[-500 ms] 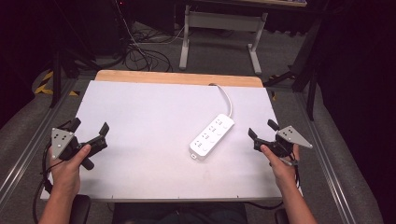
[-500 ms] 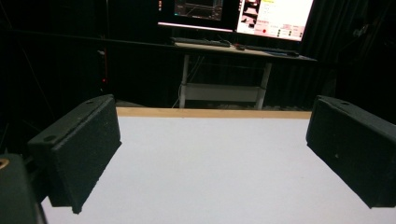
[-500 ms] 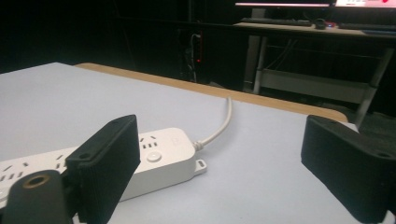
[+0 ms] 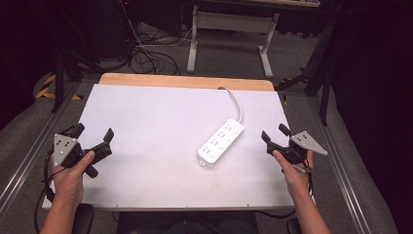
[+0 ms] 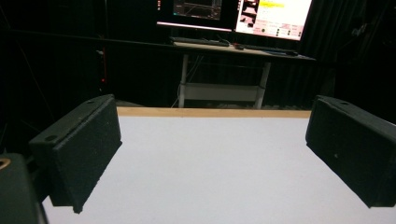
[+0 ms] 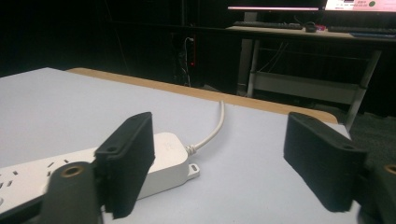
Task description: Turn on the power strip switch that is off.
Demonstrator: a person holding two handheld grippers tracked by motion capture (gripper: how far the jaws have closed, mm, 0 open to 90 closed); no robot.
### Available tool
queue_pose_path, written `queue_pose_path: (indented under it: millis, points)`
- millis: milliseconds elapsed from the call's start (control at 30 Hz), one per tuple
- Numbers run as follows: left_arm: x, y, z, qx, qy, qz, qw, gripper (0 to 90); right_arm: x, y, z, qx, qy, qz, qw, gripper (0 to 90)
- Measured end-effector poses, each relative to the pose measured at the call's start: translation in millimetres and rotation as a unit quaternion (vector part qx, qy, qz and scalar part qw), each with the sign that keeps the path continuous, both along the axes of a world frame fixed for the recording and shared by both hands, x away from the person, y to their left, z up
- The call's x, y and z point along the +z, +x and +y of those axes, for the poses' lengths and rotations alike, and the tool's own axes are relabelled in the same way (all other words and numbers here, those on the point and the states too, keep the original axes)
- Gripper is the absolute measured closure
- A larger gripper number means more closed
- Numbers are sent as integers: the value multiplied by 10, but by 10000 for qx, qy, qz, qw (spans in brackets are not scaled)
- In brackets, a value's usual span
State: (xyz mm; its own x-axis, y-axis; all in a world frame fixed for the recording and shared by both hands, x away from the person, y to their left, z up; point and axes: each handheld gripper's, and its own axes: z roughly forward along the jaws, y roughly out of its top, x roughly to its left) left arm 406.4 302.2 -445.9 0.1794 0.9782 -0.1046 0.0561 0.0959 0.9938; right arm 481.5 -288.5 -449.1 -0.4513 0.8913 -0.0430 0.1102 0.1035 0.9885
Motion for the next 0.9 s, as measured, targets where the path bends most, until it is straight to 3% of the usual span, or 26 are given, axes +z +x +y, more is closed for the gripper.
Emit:
queue_pose_path:
  millis: [233, 367, 400, 433, 533, 700, 900]
  points:
    - [-2, 1, 0, 11, 17, -12, 10000, 44, 23, -13, -14, 92, 34, -72, 9999, 448]
    - [-2, -1, 0, 13, 22, -12, 10000, 46, 34, -28, -12, 188, -42, -146, 9997, 628]
    - [-2, -1, 0, 14, 23, -12, 10000, 46, 34, -28, -12, 188, -42, -146, 9997, 628]
    - [-2, -1, 0, 15, 21, -17, 10000, 47, 39, -35, -11, 257, -49, -167, 9995, 724]
    - [-3, -1, 0, 6, 20, -18, 10000, 49, 52, -46, -16, 317, -43, -191, 9993, 809]
    - [-3, -3, 0, 2, 21, -24, 10000, 49, 71, -65, -19, 336, -63, -109, 9994, 900]
    - [-4, -2, 1, -4, 27, -24, 10000, 50, 108, -79, -15, 513, -149, 105, 9985, 900]
